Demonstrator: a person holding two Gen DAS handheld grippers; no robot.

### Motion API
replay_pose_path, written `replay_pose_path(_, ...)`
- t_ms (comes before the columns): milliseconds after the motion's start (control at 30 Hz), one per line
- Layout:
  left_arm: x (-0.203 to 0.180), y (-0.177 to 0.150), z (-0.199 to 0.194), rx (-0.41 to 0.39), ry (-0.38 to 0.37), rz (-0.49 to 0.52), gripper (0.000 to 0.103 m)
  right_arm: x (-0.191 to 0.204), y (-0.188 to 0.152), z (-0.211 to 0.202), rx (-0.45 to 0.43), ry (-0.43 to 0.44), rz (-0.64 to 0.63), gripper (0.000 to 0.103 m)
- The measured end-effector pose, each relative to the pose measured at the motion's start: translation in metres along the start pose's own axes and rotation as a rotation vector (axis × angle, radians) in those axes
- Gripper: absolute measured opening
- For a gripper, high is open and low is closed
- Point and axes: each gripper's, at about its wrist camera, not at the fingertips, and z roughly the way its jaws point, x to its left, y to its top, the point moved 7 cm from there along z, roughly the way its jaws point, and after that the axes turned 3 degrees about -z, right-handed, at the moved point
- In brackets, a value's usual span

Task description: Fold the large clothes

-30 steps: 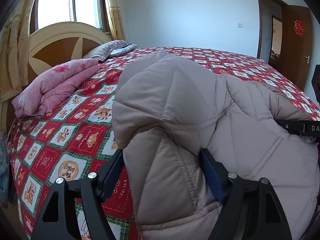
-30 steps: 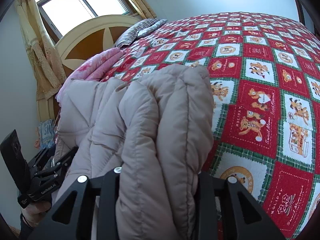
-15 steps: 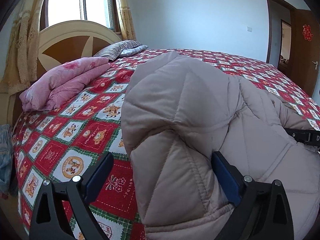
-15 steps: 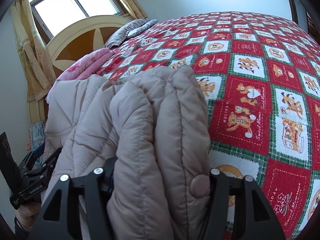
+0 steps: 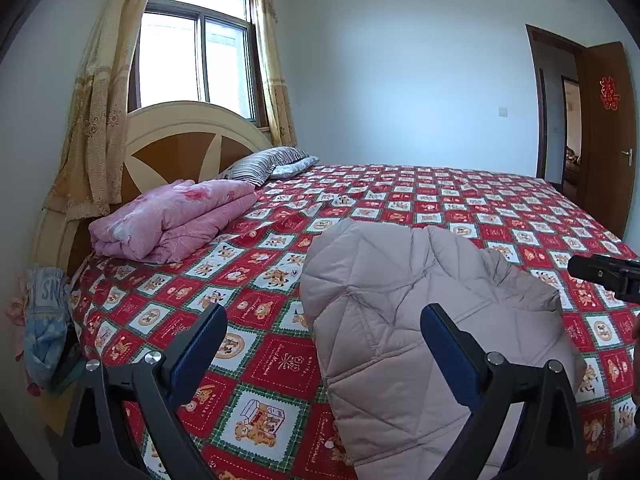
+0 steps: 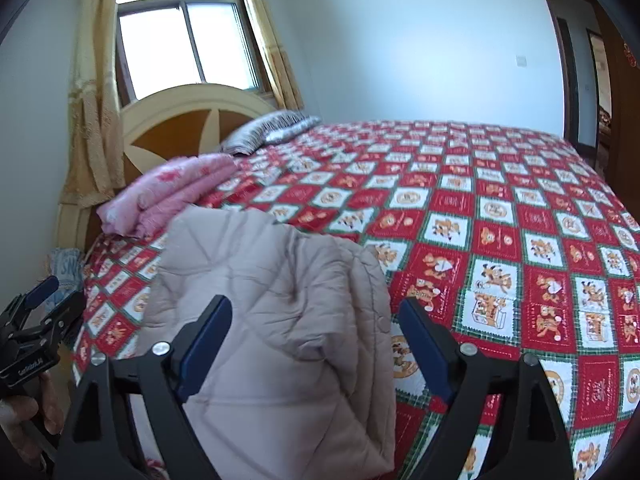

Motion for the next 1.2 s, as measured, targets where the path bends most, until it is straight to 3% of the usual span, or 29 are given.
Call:
replay_pose_path(333, -0.009, 0.016, -0.042, -0.069, -0.029, -0.008, 0.098, 0.023, 0.005, -0.043, -0.07, 0.005, -0.037, 0.09)
replay_pose_path(1200, -0.011, 0.017, -0.05, -0.079, -0.032, -0.011, 0.098, 0.031, -0.004, -0.056, -0.089, 0.02, -0.044, 0.092)
